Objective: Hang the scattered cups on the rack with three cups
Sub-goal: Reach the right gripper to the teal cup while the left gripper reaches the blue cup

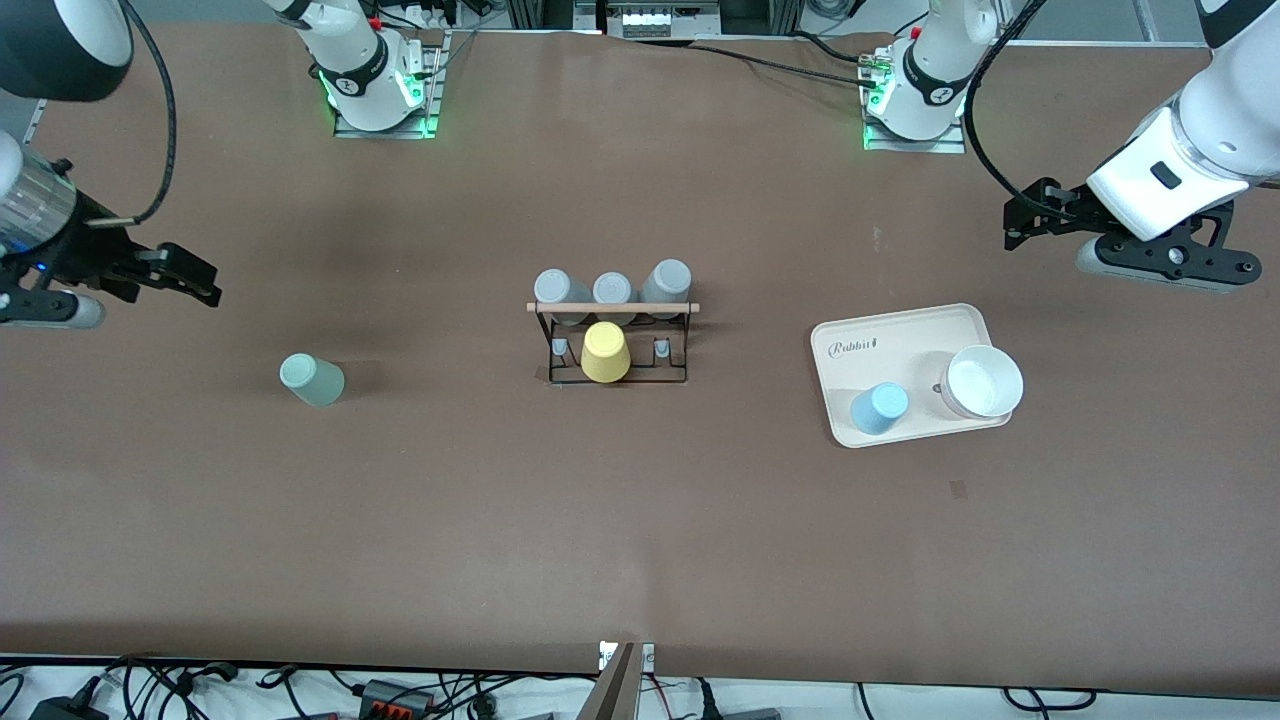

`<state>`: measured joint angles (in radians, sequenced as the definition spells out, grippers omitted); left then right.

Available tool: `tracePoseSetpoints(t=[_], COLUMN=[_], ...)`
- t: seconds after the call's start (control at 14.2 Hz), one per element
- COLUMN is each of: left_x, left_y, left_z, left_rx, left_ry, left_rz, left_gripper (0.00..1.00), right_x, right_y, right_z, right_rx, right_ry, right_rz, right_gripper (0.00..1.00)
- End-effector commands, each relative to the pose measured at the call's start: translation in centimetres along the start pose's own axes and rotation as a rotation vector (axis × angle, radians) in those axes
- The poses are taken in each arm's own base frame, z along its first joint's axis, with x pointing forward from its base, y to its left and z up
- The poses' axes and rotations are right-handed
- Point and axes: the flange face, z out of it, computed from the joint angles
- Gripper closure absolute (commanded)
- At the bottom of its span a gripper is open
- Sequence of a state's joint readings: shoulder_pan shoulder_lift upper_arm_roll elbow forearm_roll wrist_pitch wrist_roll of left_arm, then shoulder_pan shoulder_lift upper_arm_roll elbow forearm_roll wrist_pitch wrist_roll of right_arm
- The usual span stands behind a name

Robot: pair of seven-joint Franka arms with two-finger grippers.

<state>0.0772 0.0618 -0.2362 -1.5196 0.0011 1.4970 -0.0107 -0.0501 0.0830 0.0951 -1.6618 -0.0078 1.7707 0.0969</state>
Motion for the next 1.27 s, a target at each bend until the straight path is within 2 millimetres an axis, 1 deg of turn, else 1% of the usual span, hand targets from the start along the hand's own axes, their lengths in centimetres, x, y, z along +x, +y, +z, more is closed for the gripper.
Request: tracePoseSetpoints(t=[0.0, 0.14, 0.42, 0.56, 0.71, 0.78, 0.85, 0.92, 0.99, 1.06, 1.13, 1.2], left_x=[-0.3, -0.3, -0.3, -0.3, -0.1, 0.7, 1.4, 1.9, 3.4, 4.7, 7.3, 9.2], left_y=[-0.2, -0.2, -0.2, -0.1, -0.2, -0.4, -1.2, -1.7, -2.0, -2.2, -2.1, -2.6], left_z=[-0.3, -0.3, -0.4, -0.4, -0.3, 0.2, 0.4, 0.7, 1.6, 3.0, 7.7, 10.9], left_rx=[-0.002, 0.000, 0.000, 0.000, -0.003, -0.011, -0.019, -0.015, -0.020, -0.033, -0.051, -0.067], left_ry=[0.012, 0.014, 0.015, 0.015, 0.020, 0.034, 0.060, 0.066, 0.059, 0.047, -0.012, -0.035], left_rz=[0.015, 0.014, 0.014, 0.016, 0.012, -0.005, -0.017, -0.009, -0.006, -0.007, 0.000, -0.010], left_gripper=[0.00, 0.00, 0.00, 0.00, 0.00, 0.00, 0.00, 0.00, 0.00, 0.00, 0.00, 0.00], right_x=[-0.3, 0.0, 1.2, 1.6, 1.7, 1.5, 1.1, 0.8, 0.5, 0.2, 0.0, 0.0], right_y=[-0.2, -0.6, -0.3, 0.3, 1.1, 1.4, 1.5, 1.7, 1.7, 2.1, 2.4, 2.6], right_z=[2.4, 3.8, 8.6, 11.5, 15.0, 16.5, 18.5, 19.9, 21.3, 22.4, 23.5, 24.5], right_rx=[-0.017, -0.018, -0.018, -0.016, -0.011, -0.011, -0.013, -0.025, -0.031, -0.032, -0.030, -0.027], right_ry=[0.014, -0.004, -0.078, -0.119, -0.121, -0.108, -0.095, -0.080, -0.075, -0.070, -0.072, -0.073], right_rz=[0.007, -0.003, -0.027, -0.065, -0.077, -0.082, -0.094, -0.111, -0.119, -0.117, -0.116, -0.121], right_gripper=[0.00, 0.00, 0.00, 0.00, 0.00, 0.00, 0.00, 0.00, 0.00, 0.00, 0.00, 0.00])
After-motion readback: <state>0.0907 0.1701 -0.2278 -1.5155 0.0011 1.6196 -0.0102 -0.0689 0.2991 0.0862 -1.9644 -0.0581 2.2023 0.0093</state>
